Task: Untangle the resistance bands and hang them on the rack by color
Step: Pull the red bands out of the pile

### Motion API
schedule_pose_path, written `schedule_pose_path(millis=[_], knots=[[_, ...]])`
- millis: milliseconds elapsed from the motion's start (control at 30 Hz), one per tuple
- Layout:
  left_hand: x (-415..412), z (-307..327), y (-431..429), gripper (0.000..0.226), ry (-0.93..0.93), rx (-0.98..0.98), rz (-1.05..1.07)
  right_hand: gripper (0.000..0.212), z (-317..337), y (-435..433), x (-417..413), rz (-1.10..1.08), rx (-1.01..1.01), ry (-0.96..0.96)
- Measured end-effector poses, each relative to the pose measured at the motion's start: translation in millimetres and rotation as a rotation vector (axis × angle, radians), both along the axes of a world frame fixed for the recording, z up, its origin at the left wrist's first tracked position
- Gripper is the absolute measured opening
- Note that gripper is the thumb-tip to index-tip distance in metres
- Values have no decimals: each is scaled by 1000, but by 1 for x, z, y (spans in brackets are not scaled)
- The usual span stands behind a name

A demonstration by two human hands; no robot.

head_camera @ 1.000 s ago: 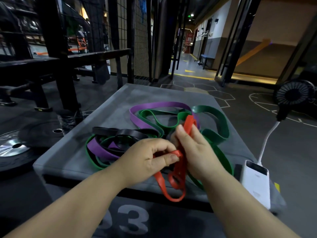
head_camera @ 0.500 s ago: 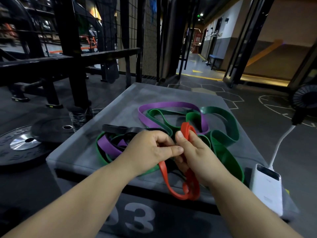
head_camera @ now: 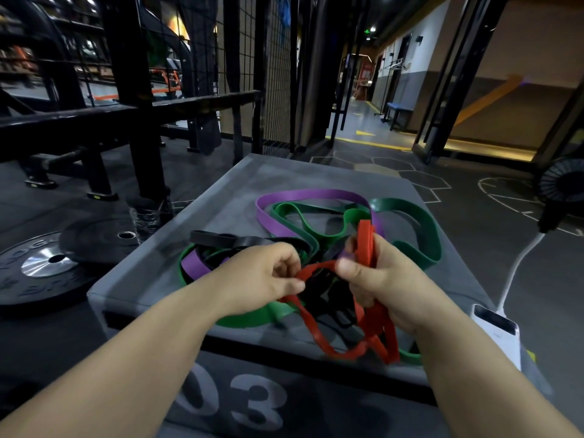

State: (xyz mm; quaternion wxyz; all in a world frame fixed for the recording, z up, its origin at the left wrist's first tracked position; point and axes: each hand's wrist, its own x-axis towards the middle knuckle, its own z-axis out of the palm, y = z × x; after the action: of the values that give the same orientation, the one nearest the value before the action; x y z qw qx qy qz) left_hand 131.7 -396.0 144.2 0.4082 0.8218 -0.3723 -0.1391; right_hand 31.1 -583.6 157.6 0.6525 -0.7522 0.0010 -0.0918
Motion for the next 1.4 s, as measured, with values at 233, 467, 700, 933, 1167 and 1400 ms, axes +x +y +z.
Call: schedule_pose_path(millis=[233, 467, 700, 933, 1167, 1400], knots=[[-10, 16, -1, 7, 735, -572, -112, 51, -5, 8, -4, 108, -171, 155], [-15, 16, -7, 13, 859, -679, -111, 27, 3, 14, -6, 177, -299, 180], [-4, 11, -3, 35, 495, -446, -36, 30, 1, 8, -9, 208, -44, 231], [7, 7, 3, 19, 171, -268, 48, 35, 7, -6, -14, 347, 111, 335], [-3, 11, -4, 21, 487, -456, -83, 48, 8, -18, -14, 485, 262, 370], [-16, 10, -14, 12, 659, -439, -149, 42, 0, -32, -7, 605, 432, 360]])
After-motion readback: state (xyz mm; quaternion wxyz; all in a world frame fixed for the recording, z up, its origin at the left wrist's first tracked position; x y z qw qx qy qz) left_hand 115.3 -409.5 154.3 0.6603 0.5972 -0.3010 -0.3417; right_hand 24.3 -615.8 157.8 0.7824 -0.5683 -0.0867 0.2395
